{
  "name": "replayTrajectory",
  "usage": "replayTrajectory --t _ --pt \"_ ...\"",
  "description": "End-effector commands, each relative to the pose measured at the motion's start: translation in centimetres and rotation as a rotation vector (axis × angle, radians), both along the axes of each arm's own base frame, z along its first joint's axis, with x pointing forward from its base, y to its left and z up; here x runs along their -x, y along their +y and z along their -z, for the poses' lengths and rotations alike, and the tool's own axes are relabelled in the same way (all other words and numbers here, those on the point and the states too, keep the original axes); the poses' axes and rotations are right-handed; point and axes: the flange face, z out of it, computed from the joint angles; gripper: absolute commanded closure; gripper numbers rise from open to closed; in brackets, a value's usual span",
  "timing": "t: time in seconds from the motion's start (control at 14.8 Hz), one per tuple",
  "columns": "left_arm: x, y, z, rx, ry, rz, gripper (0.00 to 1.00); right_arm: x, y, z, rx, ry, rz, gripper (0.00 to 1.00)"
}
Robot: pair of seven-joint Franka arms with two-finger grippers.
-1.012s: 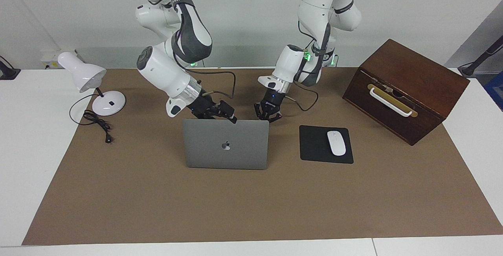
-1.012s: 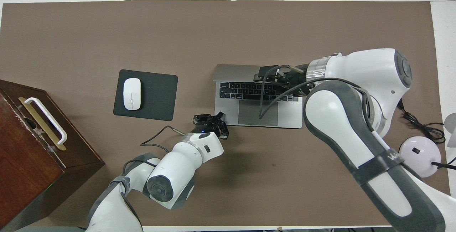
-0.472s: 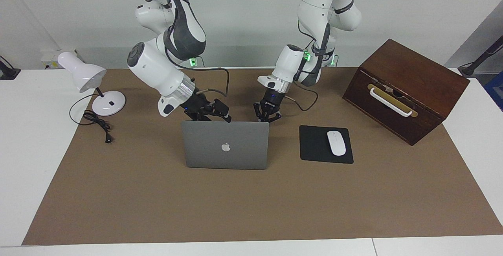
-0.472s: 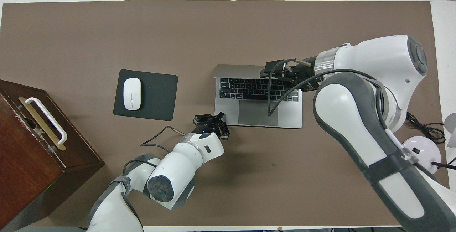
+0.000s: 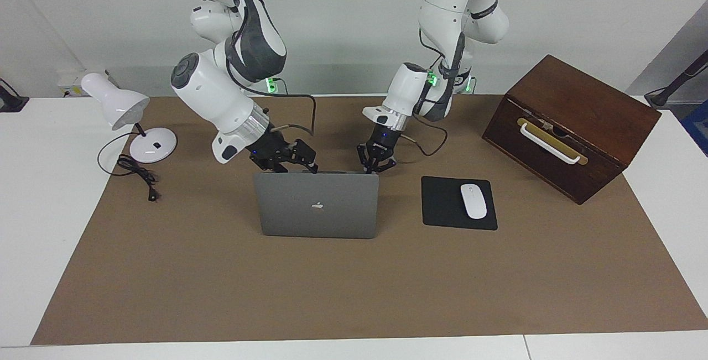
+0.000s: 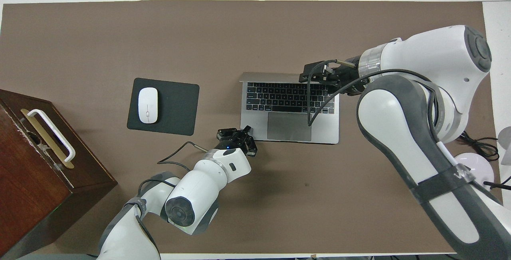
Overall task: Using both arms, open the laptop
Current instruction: 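Raise the laptop lid with the right gripper, pushing it farther from the robot, then push the lid fully upright with the right gripper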
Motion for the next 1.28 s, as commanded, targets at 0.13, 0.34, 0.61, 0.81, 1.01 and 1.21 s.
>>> replayTrajectory --t 0.13,0.34,0.61,0.81,1.01,1.21 --pt "0.0 -0.9 0.4 0.014 0.008 -0.009 1.0 -1.6 -0.5 -0.8 0.059 -0.01 -0.02 0.0" --pt "0.0 -1.0 0.4 0.017 0.008 -0.008 1.0 -2.3 -1.6 -1.6 0.099 -0.007 -0.039 0.0" --pt "0.0 -0.9 0.4 0.019 0.01 -0.013 1.0 -2.9 -1.9 -1.9 0.1 -0.015 -0.038 0.0" --pt "0.0 -0.9 0.4 0.018 0.011 -0.013 1.0 -3.3 -2.0 -2.2 0.13 -0.028 -0.051 0.0" --pt "0.0 -0.9 0.4 0.019 0.01 -0.014 1.0 -3.8 -2.2 -2.4 0.146 -0.044 -0.059 0.0" --pt "-0.1 -0.9 0.4 0.02 0.011 -0.016 1.0 -4.6 -3.3 -3.0 0.161 -0.044 -0.058 0.0"
